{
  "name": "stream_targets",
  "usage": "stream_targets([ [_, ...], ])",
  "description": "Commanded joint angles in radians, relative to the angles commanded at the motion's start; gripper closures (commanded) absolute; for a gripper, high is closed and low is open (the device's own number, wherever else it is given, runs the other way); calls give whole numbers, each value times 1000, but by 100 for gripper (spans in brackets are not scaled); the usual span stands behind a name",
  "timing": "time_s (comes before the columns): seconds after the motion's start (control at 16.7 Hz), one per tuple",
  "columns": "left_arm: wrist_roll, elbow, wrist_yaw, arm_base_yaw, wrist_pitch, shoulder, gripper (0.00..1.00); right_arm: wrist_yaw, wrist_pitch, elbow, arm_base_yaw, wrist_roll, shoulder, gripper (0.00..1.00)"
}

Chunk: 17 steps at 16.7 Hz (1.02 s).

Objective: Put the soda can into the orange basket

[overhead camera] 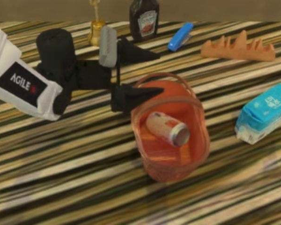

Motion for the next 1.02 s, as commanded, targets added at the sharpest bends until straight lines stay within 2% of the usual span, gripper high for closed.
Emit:
stream_targets([
  [0.24,-6,-7,-20,5,-13,-29,0,-1,-29,30,13,-20,30,0],
  [0.42,-30,-46,-98,33,-66,-147,0,-2,-136,149,61,-91,151,0],
  [0.66,-76,-157,-268,90,-199,-431,0,-1,-361,445,160,-240,450,0],
  [1.02,-132,-448,-596,189,-505,-1031,0,-1,-767,1082,349,-519,1092,0],
])
